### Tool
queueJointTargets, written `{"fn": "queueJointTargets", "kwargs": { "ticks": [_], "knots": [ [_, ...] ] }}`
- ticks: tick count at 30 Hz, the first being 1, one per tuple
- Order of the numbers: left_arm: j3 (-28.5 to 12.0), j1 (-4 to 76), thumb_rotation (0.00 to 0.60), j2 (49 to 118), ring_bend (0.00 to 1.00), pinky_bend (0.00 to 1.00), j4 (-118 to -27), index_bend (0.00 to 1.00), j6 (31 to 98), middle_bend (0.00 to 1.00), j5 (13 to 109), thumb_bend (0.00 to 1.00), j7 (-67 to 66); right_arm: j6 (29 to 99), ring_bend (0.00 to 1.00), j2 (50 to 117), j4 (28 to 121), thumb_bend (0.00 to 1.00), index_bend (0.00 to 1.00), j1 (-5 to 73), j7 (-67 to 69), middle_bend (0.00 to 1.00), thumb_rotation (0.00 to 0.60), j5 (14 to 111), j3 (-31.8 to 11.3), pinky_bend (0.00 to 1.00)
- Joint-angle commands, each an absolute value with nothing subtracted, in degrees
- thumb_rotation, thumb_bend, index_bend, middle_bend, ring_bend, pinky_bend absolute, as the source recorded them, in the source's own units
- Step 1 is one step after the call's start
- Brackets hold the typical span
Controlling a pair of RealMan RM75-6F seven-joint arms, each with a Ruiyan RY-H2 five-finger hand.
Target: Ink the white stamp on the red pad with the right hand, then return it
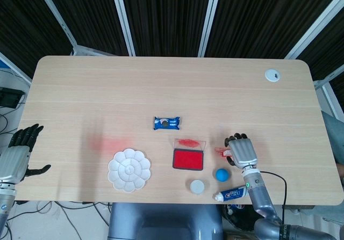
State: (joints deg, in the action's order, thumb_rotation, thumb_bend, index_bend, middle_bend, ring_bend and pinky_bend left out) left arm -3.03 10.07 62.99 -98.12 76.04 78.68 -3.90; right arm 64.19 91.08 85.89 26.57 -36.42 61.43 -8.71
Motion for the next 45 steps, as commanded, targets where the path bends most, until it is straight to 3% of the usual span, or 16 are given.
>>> {"fn": "queueJointTargets", "kwargs": {
  "ticks": [1, 26, 34, 45],
  "knots": [
    [-3.04, 10.11, 0.600, 62.98, 0.00, 0.00, -98.15, 0.00, 75.92, 0.00, 78.54, 0.00, -3.88, 63.95, 0.26, 91.43, 85.39, 0.34, 0.46, 26.80, -36.37, 0.40, 0.600, 61.02, -8.47, 0.27],
    [-2.97, 10.40, 0.600, 62.43, 0.00, 0.00, -98.48, 0.00, 75.07, 0.00, 78.01, 0.00, -3.03, 62.68, 0.26, 93.97, 81.28, 0.41, 0.51, 28.26, -35.74, 0.42, 0.600, 58.27, -7.65, 0.27],
    [-3.00, 10.46, 0.600, 62.37, 0.00, 0.00, -98.54, 0.00, 74.92, 0.00, 77.76, 0.00, -2.97, 62.80, 0.26, 94.34, 80.88, 0.49, 0.56, 28.43, -35.55, 0.45, 0.600, 57.99, -7.38, 0.27],
    [-2.99, 10.46, 0.600, 62.41, 0.00, 0.00, -98.56, 0.00, 75.00, 0.00, 77.68, 0.00, -3.09, 63.82, 0.41, 94.19, 80.82, 0.57, 0.68, 28.22, -34.39, 0.57, 0.600, 59.30, -6.89, 0.39]
  ]
}}
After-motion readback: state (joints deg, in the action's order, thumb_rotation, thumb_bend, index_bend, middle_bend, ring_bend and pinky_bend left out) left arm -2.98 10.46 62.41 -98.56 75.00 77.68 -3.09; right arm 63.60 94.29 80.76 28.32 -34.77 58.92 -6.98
